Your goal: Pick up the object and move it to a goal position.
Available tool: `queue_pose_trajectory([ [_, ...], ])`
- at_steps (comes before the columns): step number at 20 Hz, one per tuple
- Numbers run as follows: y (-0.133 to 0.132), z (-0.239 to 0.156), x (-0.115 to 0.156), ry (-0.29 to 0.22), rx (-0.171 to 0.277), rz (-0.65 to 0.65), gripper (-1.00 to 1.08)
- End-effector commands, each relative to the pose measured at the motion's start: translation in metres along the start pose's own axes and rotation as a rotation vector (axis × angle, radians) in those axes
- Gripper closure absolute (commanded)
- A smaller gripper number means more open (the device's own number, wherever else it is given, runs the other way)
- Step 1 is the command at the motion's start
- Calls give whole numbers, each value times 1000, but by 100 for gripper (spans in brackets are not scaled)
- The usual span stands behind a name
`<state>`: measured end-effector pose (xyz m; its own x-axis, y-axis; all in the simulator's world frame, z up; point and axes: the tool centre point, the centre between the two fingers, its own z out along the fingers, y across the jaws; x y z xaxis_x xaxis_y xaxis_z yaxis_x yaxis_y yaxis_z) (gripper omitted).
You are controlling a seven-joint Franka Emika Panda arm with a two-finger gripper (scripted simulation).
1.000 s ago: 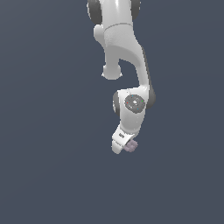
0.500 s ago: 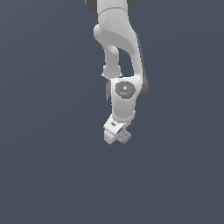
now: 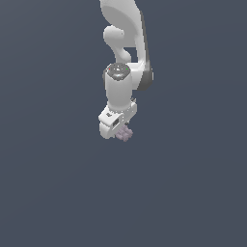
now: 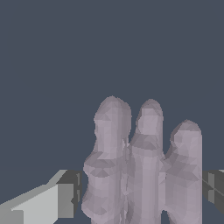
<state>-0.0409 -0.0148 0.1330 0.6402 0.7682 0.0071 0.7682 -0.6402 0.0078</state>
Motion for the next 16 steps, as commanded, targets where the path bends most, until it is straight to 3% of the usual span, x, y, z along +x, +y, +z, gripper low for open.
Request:
queue_pose_trajectory([
  [1,-2,-15,-22,-1,1,0,108],
  [9,-7,-60,-84,-3,6,1,108],
  [16,-8,-85,-118,-4,8,1,108],
])
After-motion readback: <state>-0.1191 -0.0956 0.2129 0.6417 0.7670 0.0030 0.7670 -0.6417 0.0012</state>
